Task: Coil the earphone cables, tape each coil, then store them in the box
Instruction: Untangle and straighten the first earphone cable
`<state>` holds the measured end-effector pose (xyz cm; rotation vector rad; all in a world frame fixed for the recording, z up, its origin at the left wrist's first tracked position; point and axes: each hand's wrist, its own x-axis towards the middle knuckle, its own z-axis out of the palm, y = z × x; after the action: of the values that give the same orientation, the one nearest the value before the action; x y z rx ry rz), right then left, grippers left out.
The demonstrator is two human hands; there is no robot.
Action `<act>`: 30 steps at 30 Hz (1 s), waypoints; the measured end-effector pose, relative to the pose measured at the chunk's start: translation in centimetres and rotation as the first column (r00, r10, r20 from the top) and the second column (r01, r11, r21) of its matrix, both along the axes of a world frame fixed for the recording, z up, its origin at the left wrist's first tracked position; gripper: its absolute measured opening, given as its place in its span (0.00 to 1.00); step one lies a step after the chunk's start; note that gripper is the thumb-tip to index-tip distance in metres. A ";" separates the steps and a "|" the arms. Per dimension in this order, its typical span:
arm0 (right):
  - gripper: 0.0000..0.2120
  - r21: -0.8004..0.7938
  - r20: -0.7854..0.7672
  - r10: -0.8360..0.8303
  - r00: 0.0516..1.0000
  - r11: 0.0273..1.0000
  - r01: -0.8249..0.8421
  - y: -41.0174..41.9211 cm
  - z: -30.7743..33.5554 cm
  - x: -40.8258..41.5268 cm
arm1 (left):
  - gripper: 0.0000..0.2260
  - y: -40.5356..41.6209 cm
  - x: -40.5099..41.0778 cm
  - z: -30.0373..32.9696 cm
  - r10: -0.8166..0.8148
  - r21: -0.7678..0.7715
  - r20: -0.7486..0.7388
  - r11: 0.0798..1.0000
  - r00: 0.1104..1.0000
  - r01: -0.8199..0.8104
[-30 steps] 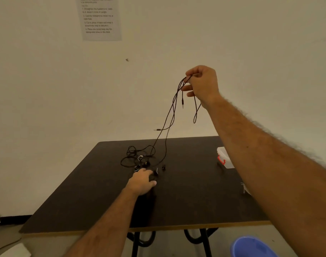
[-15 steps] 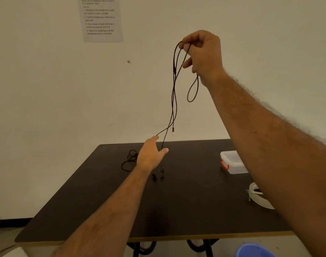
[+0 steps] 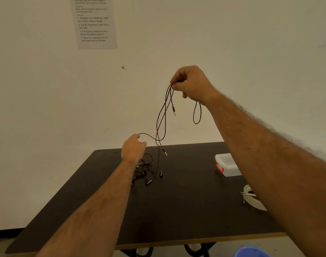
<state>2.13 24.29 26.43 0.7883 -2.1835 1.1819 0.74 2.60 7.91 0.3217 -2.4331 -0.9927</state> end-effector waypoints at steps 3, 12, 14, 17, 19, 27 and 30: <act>0.05 0.154 -0.021 -0.178 0.984 0.972 0.179 0.3 -1.8 -1.4 | 0.23 -2.2 0.2 -1.4 0.068 -0.001 0.079 0.998 0.995 -0.068; 0.08 0.107 0.023 -0.405 0.914 0.910 0.400 1.5 -4.5 -4.4 | 0.23 -5.4 1.0 -6.0 0.154 -0.127 0.370 0.985 0.916 -0.114; 0.09 0.071 0.027 -0.429 0.903 0.902 0.427 1.8 -4.7 -4.8 | 0.22 -5.4 1.1 -6.6 0.157 -0.146 0.402 0.984 0.902 -0.106; 0.10 -0.033 0.031 -0.441 0.897 0.896 0.442 2.1 -4.4 -5.3 | 0.19 -5.2 1.4 -7.4 0.162 -0.194 0.457 0.978 0.875 -0.080; 0.09 -0.183 0.058 -0.402 0.914 0.896 0.405 2.3 -3.7 -5.2 | 0.18 -5.1 1.3 -7.9 0.158 -0.227 0.489 0.973 0.858 -0.050; 0.06 -0.309 0.012 -0.200 0.980 0.931 0.194 1.8 -1.5 -4.0 | 0.19 -3.2 0.8 -6.9 0.153 -0.326 0.424 0.945 0.893 -0.007; 0.07 -0.376 -0.006 -0.149 0.989 0.917 0.135 1.2 -1.0 -3.1 | 0.26 -0.6 0.3 -4.8 -0.103 -0.214 0.226 0.965 0.969 0.153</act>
<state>-0.99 25.50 25.44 0.4742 -1.8663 1.4378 1.06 1.99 3.08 0.1991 -2.7632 -0.7487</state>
